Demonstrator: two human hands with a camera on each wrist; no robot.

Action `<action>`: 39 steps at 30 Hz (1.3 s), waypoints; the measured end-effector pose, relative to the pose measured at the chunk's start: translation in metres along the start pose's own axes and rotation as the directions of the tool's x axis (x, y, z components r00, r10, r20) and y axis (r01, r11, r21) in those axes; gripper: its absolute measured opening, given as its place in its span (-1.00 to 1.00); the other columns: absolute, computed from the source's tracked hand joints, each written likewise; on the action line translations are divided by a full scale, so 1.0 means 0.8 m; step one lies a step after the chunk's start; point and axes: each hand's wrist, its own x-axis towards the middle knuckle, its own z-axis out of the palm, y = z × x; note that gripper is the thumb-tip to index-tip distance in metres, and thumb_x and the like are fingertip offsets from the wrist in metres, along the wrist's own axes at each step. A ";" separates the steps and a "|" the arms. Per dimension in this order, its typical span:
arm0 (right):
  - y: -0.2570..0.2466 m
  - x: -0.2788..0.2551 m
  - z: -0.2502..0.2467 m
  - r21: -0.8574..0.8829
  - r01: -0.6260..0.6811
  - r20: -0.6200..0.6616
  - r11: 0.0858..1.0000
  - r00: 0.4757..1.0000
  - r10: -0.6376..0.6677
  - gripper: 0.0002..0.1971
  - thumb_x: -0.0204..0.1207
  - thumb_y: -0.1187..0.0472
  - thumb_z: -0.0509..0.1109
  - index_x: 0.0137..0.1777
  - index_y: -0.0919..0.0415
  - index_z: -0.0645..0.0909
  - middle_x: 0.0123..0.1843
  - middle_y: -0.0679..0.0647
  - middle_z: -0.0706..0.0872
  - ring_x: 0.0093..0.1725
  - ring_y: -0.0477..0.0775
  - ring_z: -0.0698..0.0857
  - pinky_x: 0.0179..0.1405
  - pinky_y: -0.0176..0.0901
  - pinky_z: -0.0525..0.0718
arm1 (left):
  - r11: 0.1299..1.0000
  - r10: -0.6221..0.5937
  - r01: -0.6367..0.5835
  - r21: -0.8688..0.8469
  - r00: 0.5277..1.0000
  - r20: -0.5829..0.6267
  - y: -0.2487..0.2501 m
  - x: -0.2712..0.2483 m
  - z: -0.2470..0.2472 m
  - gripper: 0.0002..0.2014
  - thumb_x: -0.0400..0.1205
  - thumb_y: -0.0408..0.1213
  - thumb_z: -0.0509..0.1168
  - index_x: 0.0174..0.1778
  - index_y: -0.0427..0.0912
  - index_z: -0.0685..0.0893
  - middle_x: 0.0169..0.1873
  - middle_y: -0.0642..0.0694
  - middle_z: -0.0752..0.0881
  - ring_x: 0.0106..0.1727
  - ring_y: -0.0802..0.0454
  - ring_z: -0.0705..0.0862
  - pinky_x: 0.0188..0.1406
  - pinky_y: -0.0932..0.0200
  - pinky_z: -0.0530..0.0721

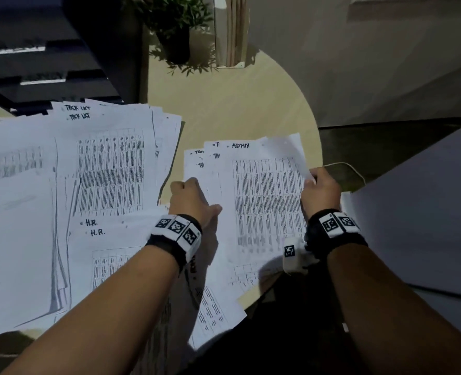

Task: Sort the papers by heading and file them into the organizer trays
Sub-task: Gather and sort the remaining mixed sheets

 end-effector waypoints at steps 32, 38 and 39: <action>0.002 -0.020 -0.020 0.449 -0.073 0.275 0.890 0.959 -0.061 -0.84 0.59 0.28 0.42 0.03 -0.03 0.67 0.11 0.06 0.82 0.16 0.14 0.78 0.31 0.27 0.67 | 0.698 -0.050 -0.037 -0.715 0.994 -0.100 -0.030 -0.016 0.003 -0.70 0.49 -0.37 0.54 0.11 -0.08 0.74 -0.10 0.07 0.80 -0.08 0.17 0.74 -0.16 0.20 0.67; 0.017 -0.016 -0.027 0.440 -0.095 0.277 0.893 0.960 -0.035 -0.72 0.56 0.28 0.39 0.17 -0.08 0.70 0.17 0.00 0.81 0.23 0.12 0.76 0.37 0.22 0.63 | 0.712 -0.078 -0.056 -0.700 0.984 -0.159 -0.025 -0.013 0.002 -0.93 0.69 -0.15 0.32 -0.09 0.09 0.67 -0.19 0.18 0.74 -0.11 0.24 0.69 -0.01 0.18 0.61; 0.020 -0.016 -0.028 0.447 -0.114 0.279 0.887 0.960 -0.017 -0.72 0.57 0.30 0.39 0.17 -0.07 0.72 0.16 -0.01 0.82 0.25 0.14 0.75 0.38 0.19 0.62 | 0.715 -0.082 -0.062 -0.697 0.982 -0.172 -0.026 -0.010 0.003 -0.91 0.71 -0.16 0.30 -0.11 0.09 0.67 -0.21 0.17 0.73 -0.13 0.21 0.69 0.00 0.17 0.61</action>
